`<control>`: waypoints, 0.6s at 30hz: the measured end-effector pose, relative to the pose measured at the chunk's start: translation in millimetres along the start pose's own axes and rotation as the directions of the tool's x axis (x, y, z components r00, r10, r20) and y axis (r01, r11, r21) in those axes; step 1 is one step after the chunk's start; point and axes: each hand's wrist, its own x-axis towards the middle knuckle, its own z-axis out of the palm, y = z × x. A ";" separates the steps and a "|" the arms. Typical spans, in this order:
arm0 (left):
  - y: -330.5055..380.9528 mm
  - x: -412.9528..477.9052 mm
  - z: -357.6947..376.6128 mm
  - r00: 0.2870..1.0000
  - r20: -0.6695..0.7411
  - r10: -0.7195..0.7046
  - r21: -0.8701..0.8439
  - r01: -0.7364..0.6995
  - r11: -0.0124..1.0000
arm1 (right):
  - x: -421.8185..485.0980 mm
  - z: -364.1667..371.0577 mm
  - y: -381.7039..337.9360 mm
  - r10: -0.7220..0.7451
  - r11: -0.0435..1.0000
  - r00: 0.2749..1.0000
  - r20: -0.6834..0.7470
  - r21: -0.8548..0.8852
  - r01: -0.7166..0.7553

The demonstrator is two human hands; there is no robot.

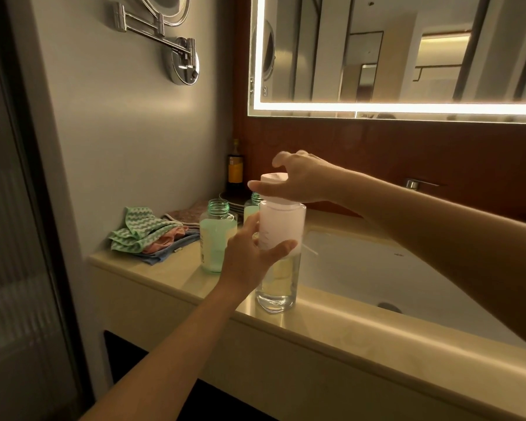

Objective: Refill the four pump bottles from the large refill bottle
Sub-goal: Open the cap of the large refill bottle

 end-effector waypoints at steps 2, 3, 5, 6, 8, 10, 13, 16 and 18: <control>0.2 -0.1 0.0 1.000 0.006 -0.008 -0.008 0.008 1.000 | -1.8 1.1 1.3 -0.020 0.999 0.999 0.026 0.027 0.020; 0.7 0.1 0.2 1.000 0.006 -0.008 -0.005 0.008 1.000 | -2.2 0.8 2.2 -0.025 0.994 0.998 0.052 0.108 0.020; 1.3 0.2 -0.1 1.000 0.002 -0.007 0.005 0.007 1.000 | -3.6 -2.6 4.3 -0.036 0.952 0.991 0.128 0.305 -0.005; 1.7 0.0 -0.1 1.000 0.000 -0.006 0.005 0.006 1.000 | -4.5 -5.1 6.0 -0.044 0.932 0.984 0.171 0.362 -0.021; 1.8 -0.5 -0.2 1.000 -0.003 -0.007 0.002 0.007 1.000 | -3.8 -8.2 8.9 -0.052 0.928 0.973 0.225 0.370 -0.036; 3.2 -1.0 0.0 1.000 -0.006 -0.010 -0.003 0.010 1.000 | -2.0 -8.0 8.6 -0.023 0.960 0.981 0.190 0.277 -0.031; 3.6 -1.5 0.4 1.000 -0.007 -0.008 -0.001 0.007 1.000 | 1.5 -2.4 5.6 0.019 0.996 0.997 0.075 0.084 -0.025; 2.2 -1.4 0.2 1.000 -0.006 -0.004 0.000 0.004 1.000 | -0.8 2.4 3.1 0.003 1.000 0.999 0.041 0.028 -0.004; 1.3 -1.3 -0.1 1.000 -0.007 -0.003 -0.004 0.003 1.000 | -2.3 3.9 3.4 -0.049 0.997 0.999 0.012 0.058 0.048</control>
